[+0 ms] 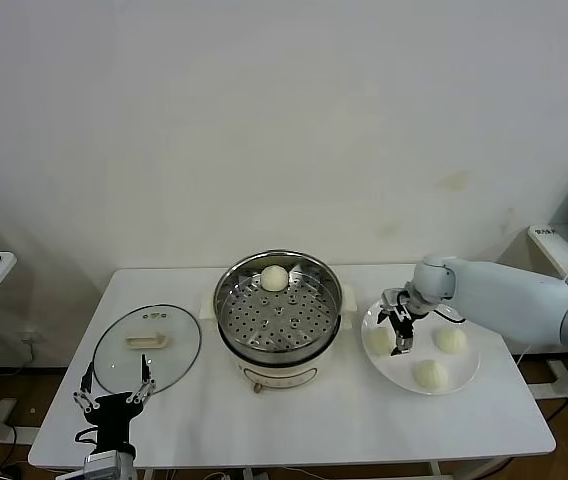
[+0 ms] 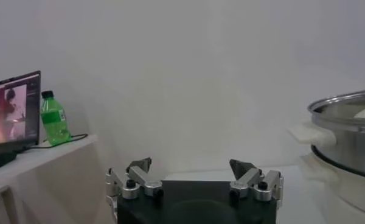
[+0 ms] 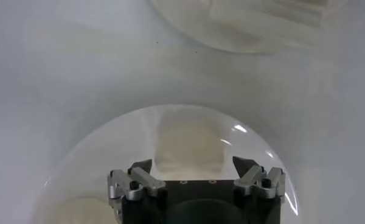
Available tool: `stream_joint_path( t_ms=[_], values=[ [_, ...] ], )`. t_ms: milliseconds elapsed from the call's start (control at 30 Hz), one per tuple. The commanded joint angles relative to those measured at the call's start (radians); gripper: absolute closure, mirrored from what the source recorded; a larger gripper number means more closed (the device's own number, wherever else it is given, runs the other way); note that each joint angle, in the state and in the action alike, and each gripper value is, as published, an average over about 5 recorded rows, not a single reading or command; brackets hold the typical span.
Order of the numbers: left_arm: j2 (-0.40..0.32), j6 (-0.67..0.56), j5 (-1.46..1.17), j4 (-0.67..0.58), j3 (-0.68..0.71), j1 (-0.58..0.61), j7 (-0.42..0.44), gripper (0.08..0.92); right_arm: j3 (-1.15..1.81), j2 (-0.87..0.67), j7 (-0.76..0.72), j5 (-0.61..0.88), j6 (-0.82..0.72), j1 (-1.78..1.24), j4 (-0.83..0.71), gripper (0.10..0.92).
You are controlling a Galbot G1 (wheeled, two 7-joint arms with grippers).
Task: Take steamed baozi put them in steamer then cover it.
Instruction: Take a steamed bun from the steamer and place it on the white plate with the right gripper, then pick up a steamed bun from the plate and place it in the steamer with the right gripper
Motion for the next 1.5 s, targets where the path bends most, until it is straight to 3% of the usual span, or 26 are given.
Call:
stream_joint_path(
  t_ms=[33, 367, 733, 1033, 1267, 1500],
  values=[
    [0.000, 0.000, 0.001, -0.001, 0.001, 0.000, 0.000, 0.177, 0.023, 0.004, -0.003, -0.008, 0.001, -0.025, -0.016, 0.308],
    [0.000, 0.001, 0.001, -0.004, 0.001, 0.001, -0.001, 0.177, 0.043, 0.003, -0.007, -0.002, 0.004, 0.004, -0.006, 0.474],
    [0.002, 0.001, 0.002, 0.003, 0.009, -0.004, -0.001, 0.177, -0.052, 0.006, -0.041, 0.096, 0.023, 0.343, 0.016, 0.482],
    [0.006, 0.002, 0.008, 0.004, 0.027, -0.011, 0.000, 0.177, -0.149, 0.059, -0.025, 0.259, -0.025, 0.582, 0.160, 0.478],
    [0.007, 0.003, 0.012, 0.014, 0.034, -0.021, 0.000, 0.177, -0.203, 0.146, 0.062, 0.423, -0.108, 0.646, 0.335, 0.472],
    [0.004, 0.000, 0.011, 0.019, 0.030, -0.029, -0.001, 0.177, -0.224, 0.288, 0.132, 0.543, -0.162, 0.636, 0.357, 0.465]
  ],
)
